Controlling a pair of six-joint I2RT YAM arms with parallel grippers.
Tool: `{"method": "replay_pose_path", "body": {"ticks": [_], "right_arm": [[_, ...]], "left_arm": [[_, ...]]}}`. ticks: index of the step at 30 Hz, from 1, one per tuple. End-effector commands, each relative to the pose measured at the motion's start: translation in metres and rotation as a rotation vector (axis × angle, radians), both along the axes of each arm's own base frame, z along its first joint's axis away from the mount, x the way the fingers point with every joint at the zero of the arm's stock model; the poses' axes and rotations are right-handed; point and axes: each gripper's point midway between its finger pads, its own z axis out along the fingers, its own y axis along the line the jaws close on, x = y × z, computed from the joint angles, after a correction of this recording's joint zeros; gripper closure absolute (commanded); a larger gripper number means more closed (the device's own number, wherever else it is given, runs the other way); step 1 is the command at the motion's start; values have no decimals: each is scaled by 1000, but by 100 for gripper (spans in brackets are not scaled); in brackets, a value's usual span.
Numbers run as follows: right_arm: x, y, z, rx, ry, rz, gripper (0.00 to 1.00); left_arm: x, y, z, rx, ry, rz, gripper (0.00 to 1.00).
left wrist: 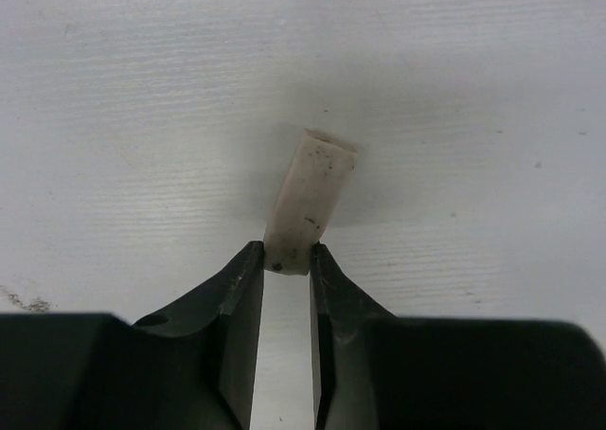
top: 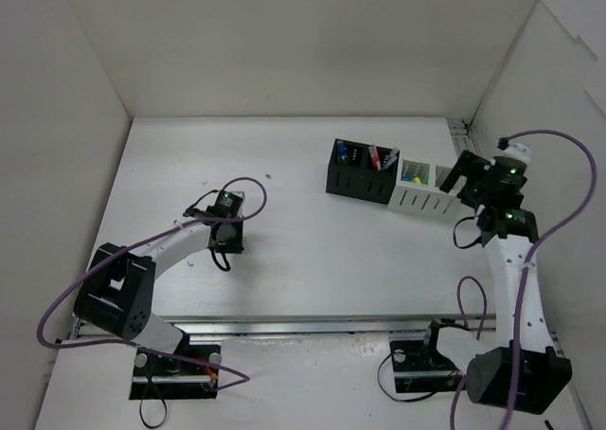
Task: Sort the stationery into containers
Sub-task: Pick up the stationery from the center of the board.
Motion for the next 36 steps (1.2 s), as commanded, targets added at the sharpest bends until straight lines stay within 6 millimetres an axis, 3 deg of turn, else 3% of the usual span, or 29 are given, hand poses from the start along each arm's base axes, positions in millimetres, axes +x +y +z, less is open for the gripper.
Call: {"method": "replay_pose_path", "body": {"ticks": [1,3,4,5,6,8,9,10,13,17,20,21,22,24,26,34,36], "right_arm": [[2,63,12,20,-62,237,2],[-5,109,9,62,-58,378,2],[-9,129,-4,129,-23,440,2],[-9,147,-5,157,-40,483,2],[-15,170,-18,190,-17,540,2],[-15,201,-17,223,-38,600,2],[-25,225,-10,200,-50,664,2],[-19,219,-8,141,-67,610,2],[-23,237,12,116,-114,652,2],[-26,265,26,240,-154,695,2],[-31,301,27,390,-185,768,2],[-34,311,17,448,-151,776,2],[-31,318,26,489,-193,785,2],[-31,330,21,560,-178,785,2],[-32,342,30,611,-228,801,2],[-29,359,21,673,-215,763,11],[-33,368,18,681,-196,785,17]], "left_arm": [[31,-21,54,-71,-185,-65,100],[30,-39,78,-121,-269,-149,100],[28,-42,83,-137,-289,-177,100],[27,-55,103,-188,-366,-223,100],[22,-68,112,-209,-398,-284,100],[15,-82,132,-243,-462,-346,100],[12,-89,140,-239,-484,-365,100],[11,-90,143,-236,-492,-372,100],[7,-94,155,-246,-515,-386,100],[0,-108,174,-303,-568,-422,100],[-3,-120,194,-344,-641,-465,100],[-5,-124,198,-355,-659,-482,100],[-5,-124,203,-362,-676,-481,100],[-7,-131,212,-388,-704,-508,100],[-5,-134,216,-402,-721,-513,100],[3,-141,222,-413,-738,-482,100],[6,-142,224,-420,-743,-471,100]]}}
